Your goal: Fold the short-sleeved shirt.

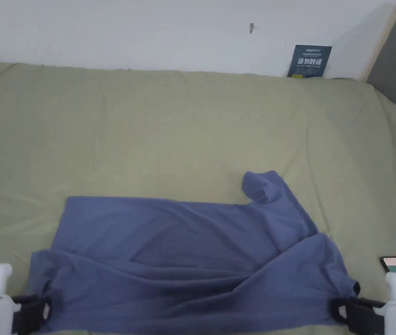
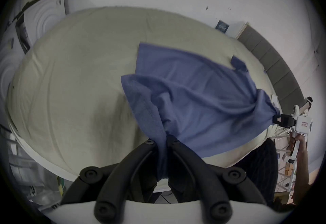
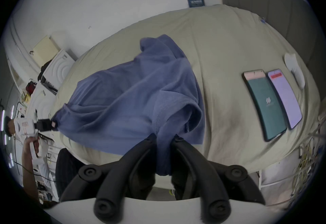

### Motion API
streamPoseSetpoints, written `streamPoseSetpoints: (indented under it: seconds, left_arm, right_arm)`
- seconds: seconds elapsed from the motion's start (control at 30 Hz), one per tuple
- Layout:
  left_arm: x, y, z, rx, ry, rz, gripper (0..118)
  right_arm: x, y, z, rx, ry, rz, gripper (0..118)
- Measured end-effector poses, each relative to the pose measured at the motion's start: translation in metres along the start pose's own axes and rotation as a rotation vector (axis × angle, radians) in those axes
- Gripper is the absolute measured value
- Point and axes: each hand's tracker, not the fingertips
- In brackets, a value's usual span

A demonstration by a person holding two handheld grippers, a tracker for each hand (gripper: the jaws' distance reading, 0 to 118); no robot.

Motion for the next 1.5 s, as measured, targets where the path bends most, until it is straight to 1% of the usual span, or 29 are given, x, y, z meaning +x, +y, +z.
streamPoseSetpoints:
  seconds: [0.03,0.07,0.1,0.13,0.17,0.2,0.27,0.33,0.43,0.47,0.5,0.53,0.57,0.6,0.67,0.77,0.83,0.87,0.9,0.93,1.07,1.2,1.3,1.33,1.37,1.4,1.43,1.47,1.5]
  left_arm:
    - [-0.001,-0.004,-0.008,-0.009,0.005,0.006,16]
    - [-0.003,-0.008,-0.014,-0.017,0.014,0.023,22]
    - [-0.005,-0.012,-0.016,-0.019,0.039,0.052,38]
    - [-0.005,-0.014,-0.015,-0.025,0.052,0.069,75]
    - [-0.003,-0.019,-0.010,-0.033,0.072,0.094,107]
    - [-0.003,-0.031,0.013,-0.040,0.087,0.113,118]
    - [0.004,-0.038,0.049,0.363,0.082,0.183,118]
    - [0.009,-0.050,0.076,0.585,0.067,0.158,118]
    - [0.021,-0.045,0.083,0.600,0.214,0.078,118]
    - [0.021,-0.039,0.078,0.555,0.279,0.048,117]
    - [0.020,-0.032,0.073,0.505,0.245,0.009,97]
    - [0.020,-0.025,0.067,0.450,0.202,-0.006,42]
    - [0.014,-0.015,0.055,0.444,0.210,-0.011,0]
    - [0.014,-0.010,0.046,0.422,0.218,0.024,0]
    - [0.010,0.016,0.034,0.385,0.192,-0.050,0]
    - [-0.001,0.070,0.003,0.295,0.186,-0.053,0]
    - [-0.010,0.110,-0.026,0.218,0.175,-0.045,15]
    - [-0.014,0.131,-0.045,0.185,0.200,-0.042,38]
    - [-0.018,0.151,-0.064,0.128,0.221,-0.052,86]
    - [-0.022,0.168,-0.081,0.103,0.233,-0.069,109]
    - [-0.030,0.223,-0.147,-0.019,0.208,-0.062,113]
    - [-0.029,0.235,-0.191,-0.075,0.292,-0.100,113]
    - [-0.011,0.224,-0.186,-0.026,0.337,-0.177,112]
    - [-0.001,0.219,-0.179,-0.013,0.350,-0.233,106]
    - [0.003,0.215,-0.171,0.004,0.366,-0.269,90]
    - [0.009,0.210,-0.167,-0.007,0.267,-0.245,59]
    - [0.015,0.209,-0.166,-0.012,0.217,-0.215,37]
    - [0.023,0.205,-0.167,-0.007,0.212,-0.238,19]
    - [0.028,0.203,-0.166,0.002,0.222,-0.298,13]
  right_arm:
    - [0.002,-0.006,-0.004,0.018,-0.010,0.009,51]
    - [0.003,-0.009,-0.007,0.063,-0.057,0.008,61]
    - [0.004,-0.013,-0.007,0.095,-0.072,0.001,84]
    - [0.005,-0.015,-0.002,0.119,-0.066,-0.008,109]
    - [0.004,-0.018,0.012,0.182,-0.051,-0.024,118]
    - [0.000,-0.020,0.027,0.256,-0.039,-0.036,118]
    - [-0.008,-0.023,0.051,0.328,-0.013,-0.021,118]
    - [-0.019,-0.025,0.069,0.387,0.015,0.005,118]
    - [-0.037,-0.024,0.077,0.386,0.045,0.076,116]
    - [-0.044,-0.021,0.074,0.370,0.051,0.098,101]
    - [-0.050,-0.020,0.071,0.380,0.042,0.098,44]
    - [-0.056,-0.018,0.067,0.385,0.010,0.122,0]
    - [-0.062,-0.015,0.061,0.375,-0.054,0.153,0]
    - [-0.067,-0.015,0.057,0.393,-0.021,0.151,0]
    - [-0.070,-0.011,0.050,0.341,0.093,0.123,0]
    - [-0.079,-0.006,0.042,0.346,0.087,0.145,0]
    - [-0.081,-0.005,0.035,0.336,0.082,0.150,0]
    - [-0.078,-0.002,0.029,0.328,0.089,0.147,0]
    - [-0.076,-0.001,0.025,0.316,0.097,0.140,0]
    - [-0.075,0.000,0.021,0.305,0.096,0.137,0]
    - [-0.069,0.003,0.009,0.270,0.079,0.130,0]
    - [-0.058,0.006,0.000,0.239,0.062,0.107,0]
    - [-0.055,0.011,0.000,0.232,0.051,0.098,0]
    - [-0.053,0.013,0.000,0.234,0.052,0.094,0]
    - [-0.052,0.015,0.000,0.235,0.054,0.091,0]
    - [-0.050,0.017,-0.002,0.235,0.058,0.089,0]
    - [-0.050,0.019,-0.003,0.235,0.058,0.091,0]
    - [-0.050,0.022,-0.005,0.236,0.056,0.096,0]
    - [-0.050,0.025,-0.005,0.238,0.055,0.104,0]
